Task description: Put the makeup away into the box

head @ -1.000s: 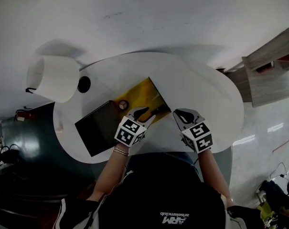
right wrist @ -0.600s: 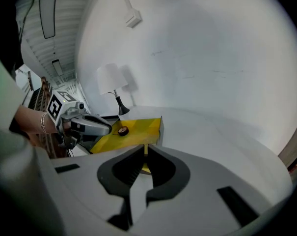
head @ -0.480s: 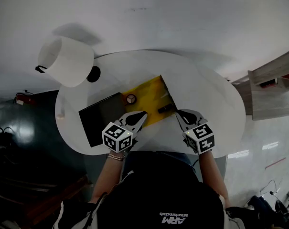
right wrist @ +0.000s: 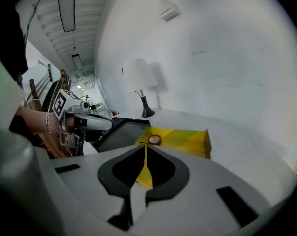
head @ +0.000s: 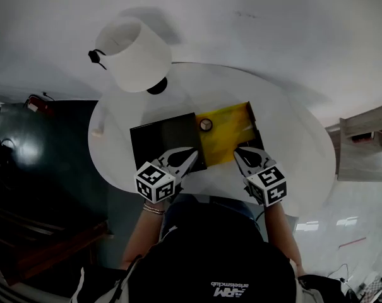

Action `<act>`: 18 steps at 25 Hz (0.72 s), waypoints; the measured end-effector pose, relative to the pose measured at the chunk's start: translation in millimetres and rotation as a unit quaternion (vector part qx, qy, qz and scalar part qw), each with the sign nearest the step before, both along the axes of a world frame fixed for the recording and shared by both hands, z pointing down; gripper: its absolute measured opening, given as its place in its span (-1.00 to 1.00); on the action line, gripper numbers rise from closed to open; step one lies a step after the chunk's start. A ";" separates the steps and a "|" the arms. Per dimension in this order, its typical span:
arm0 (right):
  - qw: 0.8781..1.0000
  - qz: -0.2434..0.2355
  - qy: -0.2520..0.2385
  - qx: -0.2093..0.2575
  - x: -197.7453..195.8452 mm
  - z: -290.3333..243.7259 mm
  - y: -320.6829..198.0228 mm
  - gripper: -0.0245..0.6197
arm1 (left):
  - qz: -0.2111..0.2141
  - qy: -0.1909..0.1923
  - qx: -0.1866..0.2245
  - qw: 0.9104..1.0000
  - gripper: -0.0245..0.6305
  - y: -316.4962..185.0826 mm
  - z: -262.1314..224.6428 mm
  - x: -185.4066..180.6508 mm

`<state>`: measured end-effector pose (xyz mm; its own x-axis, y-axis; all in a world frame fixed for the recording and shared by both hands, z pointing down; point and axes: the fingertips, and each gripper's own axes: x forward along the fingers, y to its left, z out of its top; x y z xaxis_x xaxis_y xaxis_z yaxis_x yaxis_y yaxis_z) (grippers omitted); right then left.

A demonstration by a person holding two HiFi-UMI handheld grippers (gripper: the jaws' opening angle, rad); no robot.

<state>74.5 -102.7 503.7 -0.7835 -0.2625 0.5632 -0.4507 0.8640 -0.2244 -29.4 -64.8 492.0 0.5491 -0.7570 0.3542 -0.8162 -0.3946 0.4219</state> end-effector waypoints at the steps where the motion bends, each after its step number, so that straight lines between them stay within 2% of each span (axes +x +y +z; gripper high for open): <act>1: 1.000 -0.008 -0.001 0.000 -13.1 -1.0 6.4 -0.83 | -0.005 0.001 0.003 1.000 -0.86 6.7 -1.6 -10.1; 6: 0.998 -0.054 -0.005 -0.008 -78.8 -5.5 40.9 -0.83 | -0.060 0.012 0.006 0.998 -0.86 43.0 -10.1 -66.5; 11: 0.995 -0.101 -0.011 -0.002 -146.1 -16.5 74.9 -0.83 | -0.094 0.005 0.012 0.995 -0.86 76.4 -15.2 -125.3; 18: 0.987 -0.162 -0.014 0.010 -225.2 -25.0 103.0 -0.83 | -0.164 0.007 0.016 0.986 -0.86 114.9 -10.5 -203.2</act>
<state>-150.7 0.3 478.7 -0.8432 -0.0065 0.5375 -0.1439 0.9662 -0.2141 -232.6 50.1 481.5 0.2776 -0.9051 0.3222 -0.8965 -0.1236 0.4254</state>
